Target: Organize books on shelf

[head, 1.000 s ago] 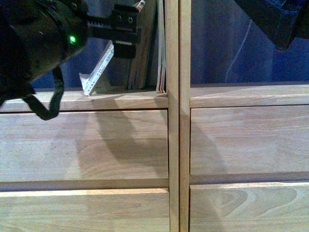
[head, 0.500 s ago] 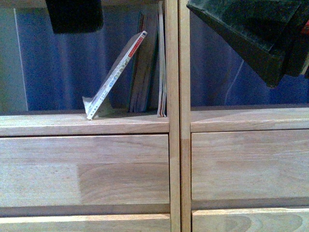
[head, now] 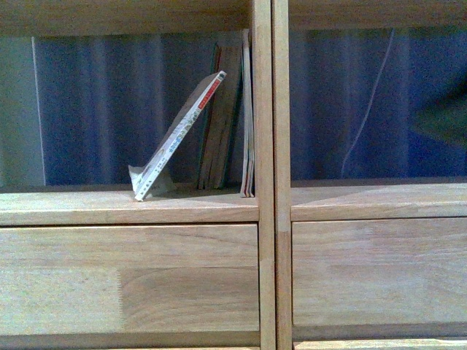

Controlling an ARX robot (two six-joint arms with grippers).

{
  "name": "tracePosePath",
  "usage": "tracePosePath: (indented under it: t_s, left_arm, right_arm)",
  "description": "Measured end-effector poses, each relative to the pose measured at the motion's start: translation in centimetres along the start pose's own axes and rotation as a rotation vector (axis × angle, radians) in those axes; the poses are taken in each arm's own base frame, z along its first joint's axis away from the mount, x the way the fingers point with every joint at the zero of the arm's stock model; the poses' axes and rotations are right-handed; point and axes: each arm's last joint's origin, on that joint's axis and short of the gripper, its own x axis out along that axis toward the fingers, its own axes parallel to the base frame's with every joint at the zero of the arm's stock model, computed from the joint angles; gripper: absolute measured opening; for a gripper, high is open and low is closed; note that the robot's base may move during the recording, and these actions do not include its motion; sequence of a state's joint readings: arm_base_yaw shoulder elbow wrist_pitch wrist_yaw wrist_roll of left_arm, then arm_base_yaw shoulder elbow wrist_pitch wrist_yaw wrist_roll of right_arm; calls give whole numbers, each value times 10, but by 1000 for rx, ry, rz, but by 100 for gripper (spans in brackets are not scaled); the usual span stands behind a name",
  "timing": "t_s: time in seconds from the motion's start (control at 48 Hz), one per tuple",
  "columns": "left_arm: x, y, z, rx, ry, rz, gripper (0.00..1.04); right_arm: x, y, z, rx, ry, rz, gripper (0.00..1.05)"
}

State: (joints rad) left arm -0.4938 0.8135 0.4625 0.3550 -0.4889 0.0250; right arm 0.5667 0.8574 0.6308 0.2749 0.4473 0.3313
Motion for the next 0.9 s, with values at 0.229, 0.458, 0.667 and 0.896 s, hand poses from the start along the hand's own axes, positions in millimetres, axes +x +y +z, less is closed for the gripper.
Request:
tracePosePath:
  t_s: [0.229,0.458,0.667,0.896]
  left_arm:
    - [-20,34,-43,-16,11,-9,3]
    - [-33,51,-65,-19,2,-5,3]
    - [-42,60,-77,-19,1,-3,3]
    - [-48,72,-85,-20,3,7,3]
  right_arm:
    - [-29,-62,-43,-323,38,-105,24]
    - [-46,-91,-65,-347,35,-116,3]
    - [-57,-106,-78,-348,29,-119,3]
    - [-64,-119,-84,-348,31,-106,3]
